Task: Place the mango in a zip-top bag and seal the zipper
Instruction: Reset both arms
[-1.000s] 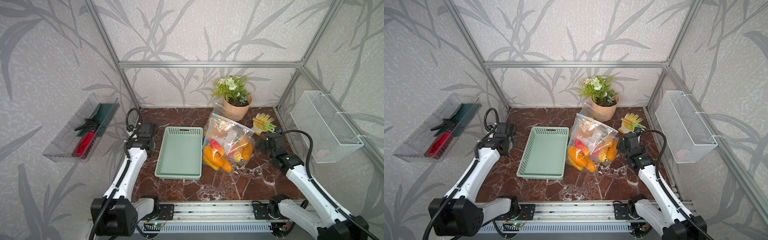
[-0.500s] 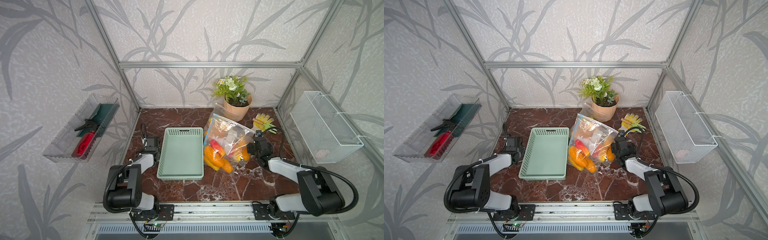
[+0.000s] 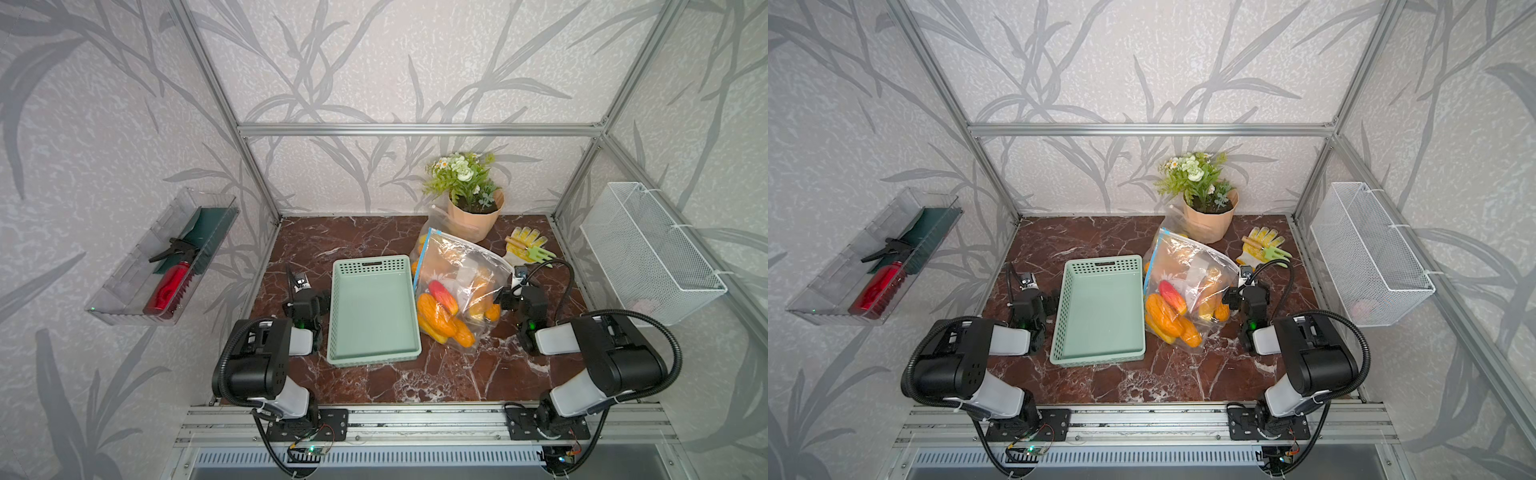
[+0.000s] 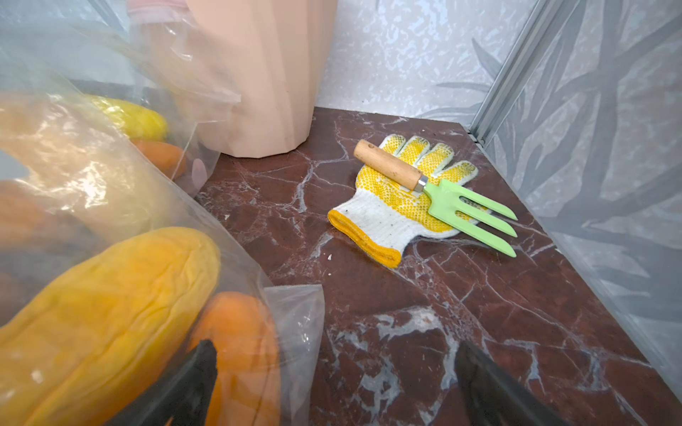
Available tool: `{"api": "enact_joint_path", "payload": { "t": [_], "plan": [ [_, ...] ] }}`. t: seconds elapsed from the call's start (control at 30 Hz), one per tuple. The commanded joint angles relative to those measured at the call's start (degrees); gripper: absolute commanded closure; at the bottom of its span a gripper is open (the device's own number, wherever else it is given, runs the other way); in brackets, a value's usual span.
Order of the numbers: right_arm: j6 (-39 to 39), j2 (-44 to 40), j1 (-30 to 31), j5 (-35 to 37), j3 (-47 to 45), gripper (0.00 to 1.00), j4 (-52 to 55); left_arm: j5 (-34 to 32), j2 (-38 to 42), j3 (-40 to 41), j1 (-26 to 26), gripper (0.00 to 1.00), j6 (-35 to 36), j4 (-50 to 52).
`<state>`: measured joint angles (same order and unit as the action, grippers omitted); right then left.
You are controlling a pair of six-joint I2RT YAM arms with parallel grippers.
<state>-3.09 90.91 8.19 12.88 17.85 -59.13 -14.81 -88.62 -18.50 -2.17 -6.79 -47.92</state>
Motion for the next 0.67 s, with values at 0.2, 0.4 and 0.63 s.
{"api": "enact_joint_path", "payload": {
  "t": [0.2, 0.4, 0.63],
  "plan": [
    [-4.1, 0.1, 0.3, -9.5, 2.2, 0.01, 0.4, 1.1, -1.1, -1.0, 0.4, 0.01, 2.1, -10.4],
    [-4.6, 0.3, 0.4, -10.5, 1.9, 0.01, -0.6, 0.8, -1.0, -1.5, 0.5, 0.01, 2.1, -9.1],
    [-3.9, 0.2, -0.6, -11.7, 2.5, 0.01, 0.7, 0.7, -1.0, -1.5, 0.5, 0.01, 2.1, -9.0]
  ]
}}
